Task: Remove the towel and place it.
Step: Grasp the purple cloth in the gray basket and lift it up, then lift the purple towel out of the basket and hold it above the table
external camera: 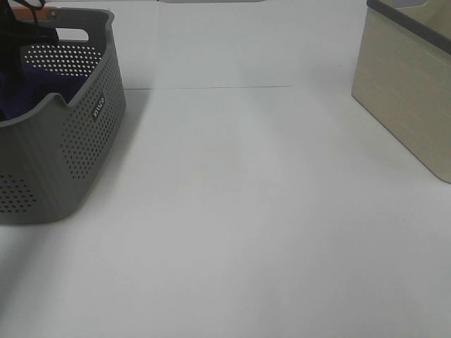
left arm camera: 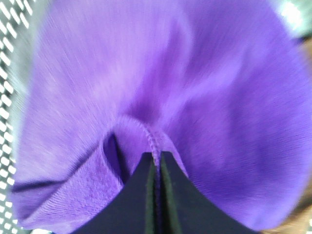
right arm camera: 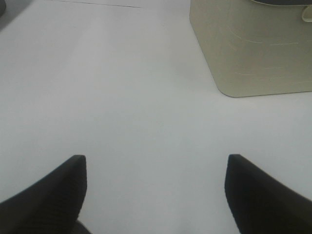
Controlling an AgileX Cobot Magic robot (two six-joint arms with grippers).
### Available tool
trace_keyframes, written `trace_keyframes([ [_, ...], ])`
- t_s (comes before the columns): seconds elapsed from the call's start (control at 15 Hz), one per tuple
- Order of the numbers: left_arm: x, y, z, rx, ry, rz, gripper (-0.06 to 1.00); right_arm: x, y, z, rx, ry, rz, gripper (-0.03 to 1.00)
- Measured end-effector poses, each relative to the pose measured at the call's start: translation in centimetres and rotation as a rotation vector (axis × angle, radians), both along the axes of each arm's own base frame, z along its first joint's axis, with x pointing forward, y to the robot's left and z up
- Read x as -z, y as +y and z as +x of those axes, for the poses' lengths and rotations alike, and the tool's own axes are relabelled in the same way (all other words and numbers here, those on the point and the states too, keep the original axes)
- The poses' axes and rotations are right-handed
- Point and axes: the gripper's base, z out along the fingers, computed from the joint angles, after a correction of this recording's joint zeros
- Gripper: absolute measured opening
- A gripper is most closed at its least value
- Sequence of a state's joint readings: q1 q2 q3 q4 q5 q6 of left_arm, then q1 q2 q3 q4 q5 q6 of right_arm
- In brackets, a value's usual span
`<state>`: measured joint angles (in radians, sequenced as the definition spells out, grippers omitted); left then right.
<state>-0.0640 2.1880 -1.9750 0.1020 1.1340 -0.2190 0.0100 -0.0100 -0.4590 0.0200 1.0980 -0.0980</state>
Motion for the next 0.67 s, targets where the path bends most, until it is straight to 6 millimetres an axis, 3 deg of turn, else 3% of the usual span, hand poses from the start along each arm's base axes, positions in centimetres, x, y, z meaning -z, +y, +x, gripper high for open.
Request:
trace_keyframes([
  [0.4,-9.7,-0.2,-2.7,0.017,-0.275,-0.007,0.00,0.0,0.0,0.0,0.000,0.000,0.000,0.70],
  [0.67,-14.8,0.0,-5.2,0.021,-0.410,-0.015,0.00,0.0,0.0,0.0,0.000,0.000,0.000,0.70],
])
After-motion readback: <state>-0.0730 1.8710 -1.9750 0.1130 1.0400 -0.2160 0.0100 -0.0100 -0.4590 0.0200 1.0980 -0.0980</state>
